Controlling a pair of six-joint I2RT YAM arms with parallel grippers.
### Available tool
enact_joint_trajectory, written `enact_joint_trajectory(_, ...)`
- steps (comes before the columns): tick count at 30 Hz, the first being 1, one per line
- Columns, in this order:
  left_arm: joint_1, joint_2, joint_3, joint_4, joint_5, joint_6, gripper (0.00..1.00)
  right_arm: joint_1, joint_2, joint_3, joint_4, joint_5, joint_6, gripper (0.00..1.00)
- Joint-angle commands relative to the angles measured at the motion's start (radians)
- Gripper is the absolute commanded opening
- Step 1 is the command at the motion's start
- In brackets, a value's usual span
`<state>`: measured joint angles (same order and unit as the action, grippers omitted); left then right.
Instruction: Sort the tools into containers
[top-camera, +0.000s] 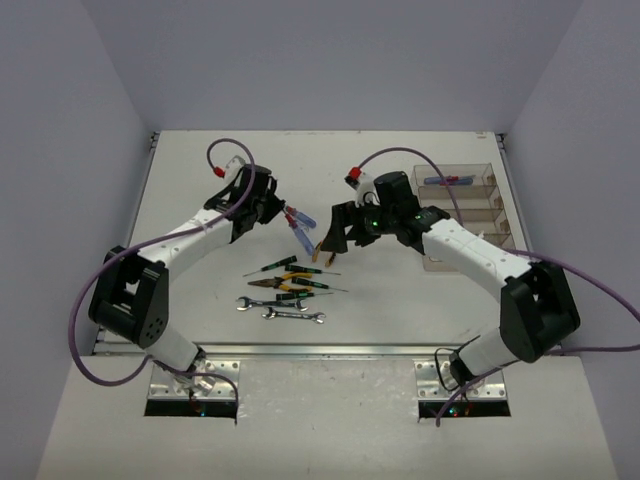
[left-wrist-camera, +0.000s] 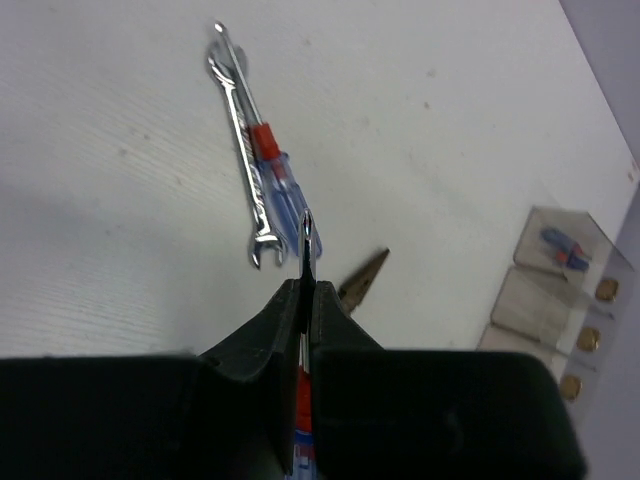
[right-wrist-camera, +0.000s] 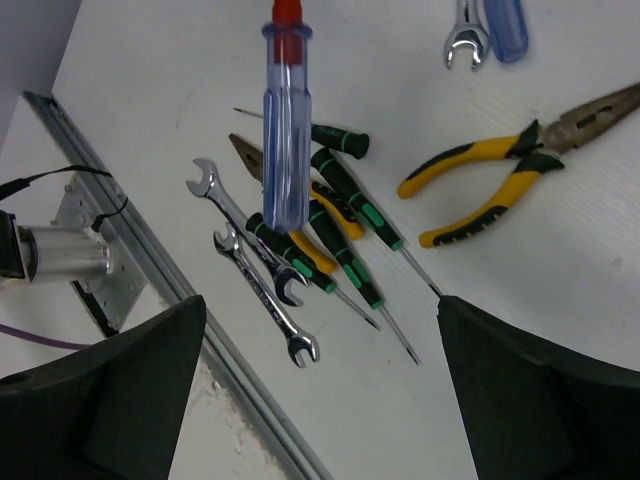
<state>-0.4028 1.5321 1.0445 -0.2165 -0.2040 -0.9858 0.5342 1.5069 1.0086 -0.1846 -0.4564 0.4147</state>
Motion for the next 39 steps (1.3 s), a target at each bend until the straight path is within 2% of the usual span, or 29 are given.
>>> enact_joint_trajectory(1,-0.049,-0.108,-0.061,0.192,0.171,0.091,0.0,0.049,0.06,0.063,0.102,0.004,-0.022,0.93)
enact_joint_trajectory(4,-0.077,-0.154,-0.092,0.248,0.222,0.093,0.0,0.075,0.096,0.082,0.161,-0.025,0.033,0.88)
enact_joint_trajectory(7,-0.098,-0.182,-0.11,0.274,0.247,0.093,0.0,0.085,0.138,0.1,0.23,-0.115,0.097,0.7)
enact_joint_trajectory(11,-0.105,-0.196,-0.113,0.29,0.263,0.103,0.0,0.089,0.156,0.078,0.338,-0.196,0.214,0.37)
enact_joint_trajectory(13,-0.105,-0.204,-0.114,0.294,0.262,0.106,0.0,0.089,0.154,0.053,0.381,-0.198,0.251,0.13)
enact_joint_trajectory(14,-0.105,-0.205,-0.114,0.294,0.261,0.111,0.0,0.089,0.153,0.05,0.385,-0.194,0.262,0.08)
enact_joint_trajectory(15,-0.105,-0.21,-0.103,0.271,0.25,0.127,0.02,0.087,0.15,0.05,0.367,-0.165,0.27,0.03)
enact_joint_trajectory(16,-0.105,-0.216,-0.081,0.24,0.218,0.144,0.21,0.083,0.145,0.053,0.325,-0.102,0.278,0.0)
enact_joint_trajectory(17,-0.105,-0.222,-0.064,0.203,0.175,0.159,0.55,0.077,0.139,0.058,0.285,-0.042,0.286,0.0)
enact_joint_trajectory(18,-0.105,-0.224,-0.046,0.114,0.12,0.174,0.86,0.054,0.131,0.054,0.261,-0.004,0.313,0.0)
enact_joint_trajectory(19,-0.105,-0.225,0.007,-0.024,0.049,0.187,0.98,0.007,0.122,0.04,0.242,0.032,0.369,0.0)
enact_joint_trajectory(21,-0.105,-0.239,0.088,-0.184,-0.117,0.193,1.0,-0.084,0.094,0.015,0.232,0.066,0.457,0.0)
enact_joint_trajectory(22,-0.104,-0.254,0.099,-0.248,-0.163,0.197,1.0,-0.185,0.089,0.01,0.223,0.087,0.535,0.0)
enact_joint_trajectory(24,-0.103,-0.34,0.094,-0.359,-0.253,0.209,1.0,-0.283,0.082,0.028,0.19,0.191,0.597,0.0)
enact_joint_trajectory(25,-0.103,-0.379,0.067,-0.379,-0.272,0.23,1.0,-0.347,0.082,0.047,0.114,0.349,0.656,0.0)
enact_joint_trajectory(30,-0.103,-0.623,-0.061,-0.392,-0.322,0.313,1.0,-0.432,0.177,0.321,-0.16,0.713,0.818,0.0)
enact_joint_trajectory(31,-0.103,-0.649,-0.064,-0.394,-0.319,0.32,1.0,-0.445,0.212,0.386,-0.167,0.732,0.84,0.0)
enact_joint_trajectory(33,-0.103,-0.683,-0.083,-0.403,-0.299,0.331,1.0,-0.486,0.313,0.526,-0.312,0.742,0.931,0.0)
enact_joint_trajectory(35,-0.103,-0.69,-0.096,-0.412,-0.263,0.335,1.0,-0.529,0.414,0.609,-0.338,0.71,1.029,0.0)
enact_joint_trajectory(39,-0.103,-0.681,-0.12,-0.41,-0.218,0.349,1.0,-0.593,0.505,0.659,-0.363,0.702,1.138,0.0)
